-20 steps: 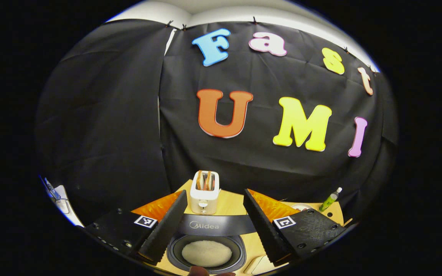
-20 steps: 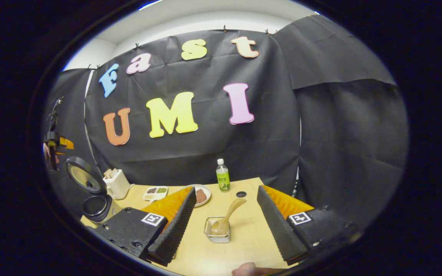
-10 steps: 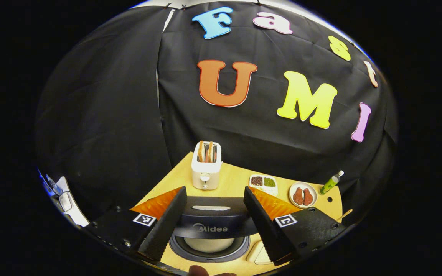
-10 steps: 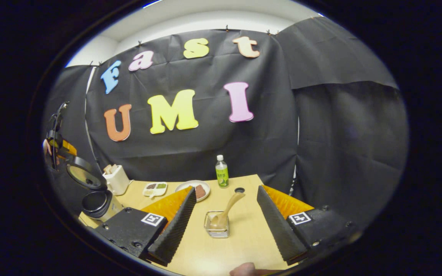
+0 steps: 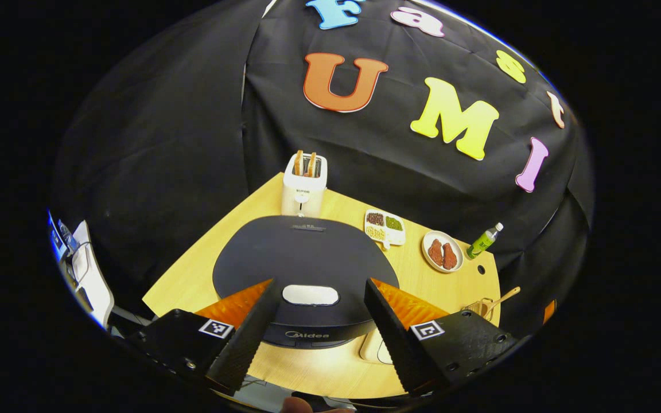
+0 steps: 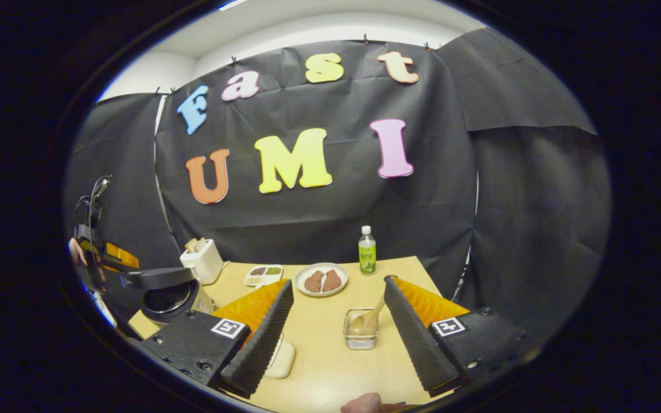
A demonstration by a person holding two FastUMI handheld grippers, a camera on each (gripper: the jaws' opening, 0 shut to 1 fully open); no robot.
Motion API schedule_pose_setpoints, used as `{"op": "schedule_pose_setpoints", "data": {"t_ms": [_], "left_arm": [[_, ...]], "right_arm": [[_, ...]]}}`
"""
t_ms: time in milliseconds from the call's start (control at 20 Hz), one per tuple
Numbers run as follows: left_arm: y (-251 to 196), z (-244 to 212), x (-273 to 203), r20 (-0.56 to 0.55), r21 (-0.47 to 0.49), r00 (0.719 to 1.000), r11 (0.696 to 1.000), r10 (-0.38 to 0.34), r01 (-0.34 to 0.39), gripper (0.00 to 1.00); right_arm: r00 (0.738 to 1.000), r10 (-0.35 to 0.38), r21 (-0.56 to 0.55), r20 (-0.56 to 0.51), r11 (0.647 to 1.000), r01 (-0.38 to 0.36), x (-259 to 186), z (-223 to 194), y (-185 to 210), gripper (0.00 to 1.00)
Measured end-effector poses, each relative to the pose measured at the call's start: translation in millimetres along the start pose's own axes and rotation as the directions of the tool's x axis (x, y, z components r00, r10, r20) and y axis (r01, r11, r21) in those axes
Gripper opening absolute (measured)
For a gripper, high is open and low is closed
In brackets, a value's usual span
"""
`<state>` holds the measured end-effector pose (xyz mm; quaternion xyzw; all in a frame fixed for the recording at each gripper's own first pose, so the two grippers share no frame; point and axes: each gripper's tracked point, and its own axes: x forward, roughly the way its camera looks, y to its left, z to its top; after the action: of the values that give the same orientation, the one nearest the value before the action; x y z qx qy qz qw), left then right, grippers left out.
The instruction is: Close the left gripper, press the button to open the rice cooker; take a wooden spoon from the chopstick holder with the right hand, scoop a spoonful of rice and pour it into the rice cooker, then put the wooden spoon back into the chopstick holder.
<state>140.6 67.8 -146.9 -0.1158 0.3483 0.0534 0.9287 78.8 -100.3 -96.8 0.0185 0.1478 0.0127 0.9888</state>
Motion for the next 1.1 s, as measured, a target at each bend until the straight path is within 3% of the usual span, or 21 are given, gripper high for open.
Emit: {"op": "schedule_pose_setpoints", "data": {"t_ms": [50, 100, 150, 650, 950, 1000, 1050, 1100], "left_arm": [[2, -6, 2, -0.009, -0.005, 1.0, 1.0, -0.002, 0.002, 0.97], [3, -13, 4, -0.02, -0.007, 1.0, 1.0, -0.005, 0.005, 0.97], [4, -21, 6, -0.032, -0.009, 0.999, 1.0, -0.007, 0.007, 0.97], [16, -66, 29, -0.128, -0.046, 0.992, 0.999, 0.0, -0.006, 0.96], [18, -77, 33, -0.157, -0.015, 0.987, 1.0, 0.02, -0.022, 0.96], [18, -78, 32, -0.16, 0.001, 0.987, 0.999, 0.035, -0.035, 0.96], [20, -79, 34, -0.151, 0.028, 0.988, 0.999, 0.042, -0.039, 0.97], [21, -81, 34, -0.156, 0.049, 0.986, 0.997, 0.06, -0.053, 0.96]], "right_arm": [[1.0, 0.002, -0.007, -0.002, 1.0, -0.002, -3, 0, 2, 0.93], [1.0, 0.004, -0.012, -0.006, 1.0, -0.004, -6, -2, 3, 1.0], [1.0, 0.007, -0.015, -0.01, 1.0, -0.007, -7, -3, 5, 0.93], [0.999, 0.036, -0.061, -0.002, 0.998, -0.036, 3, 7, 27, 0.93], [0.997, 0.073, -0.06, -0.018, 0.995, -0.074, 17, 2, 49, 0.94], [0.996, 0.084, -0.056, -0.021, 0.995, -0.085, 20, 0, 54, 1.0], [0.995, 0.096, -0.052, -0.028, 0.994, -0.098, 24, -2, 59, 0.93], [0.993, 0.109, -0.048, -0.033, 0.993, -0.111, 28, -4, 64, 1.0]]}}
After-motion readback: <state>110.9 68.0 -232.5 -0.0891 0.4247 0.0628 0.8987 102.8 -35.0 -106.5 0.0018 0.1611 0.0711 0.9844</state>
